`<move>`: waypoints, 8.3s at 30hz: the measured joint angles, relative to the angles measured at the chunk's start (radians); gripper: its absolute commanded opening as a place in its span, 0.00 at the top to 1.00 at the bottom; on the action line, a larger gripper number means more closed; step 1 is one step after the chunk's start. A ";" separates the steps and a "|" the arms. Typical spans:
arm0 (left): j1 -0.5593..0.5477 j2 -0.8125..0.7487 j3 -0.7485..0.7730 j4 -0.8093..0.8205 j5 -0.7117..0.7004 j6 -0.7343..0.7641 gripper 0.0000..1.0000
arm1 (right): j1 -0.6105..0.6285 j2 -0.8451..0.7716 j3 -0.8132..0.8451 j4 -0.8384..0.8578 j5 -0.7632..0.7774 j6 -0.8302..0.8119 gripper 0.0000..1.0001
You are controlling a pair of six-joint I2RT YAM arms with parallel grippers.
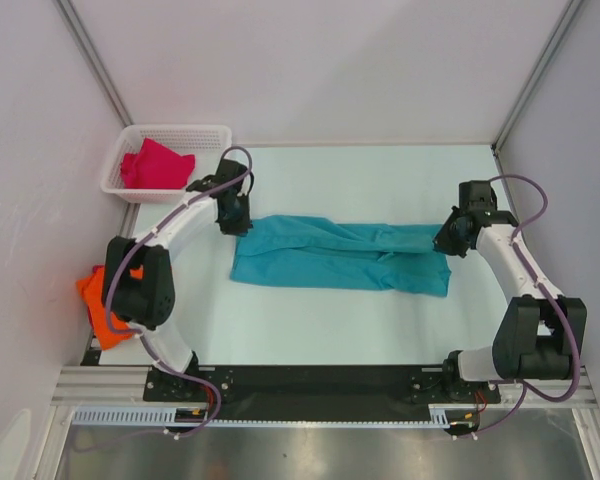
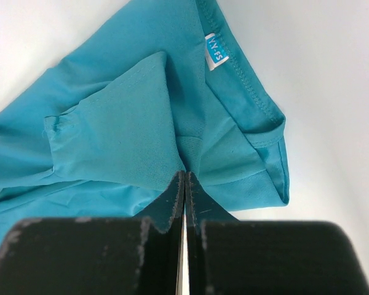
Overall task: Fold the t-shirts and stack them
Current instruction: Fold the other side of the tshirt into a rectangle
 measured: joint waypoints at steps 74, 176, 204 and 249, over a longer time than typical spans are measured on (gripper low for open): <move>0.029 -0.151 -0.081 0.014 0.030 -0.049 1.00 | 0.011 -0.134 -0.028 -0.074 -0.030 -0.022 1.00; -0.004 -0.165 -0.205 0.070 0.175 -0.032 0.01 | 0.406 0.418 0.238 -0.047 0.101 0.019 1.00; -0.004 -0.225 -0.262 0.101 0.195 -0.033 0.01 | 0.637 0.099 -0.039 -0.097 0.177 0.230 0.60; 0.056 -0.260 -0.291 0.105 0.237 -0.007 0.00 | 0.450 0.053 -0.046 -0.158 0.317 0.113 0.57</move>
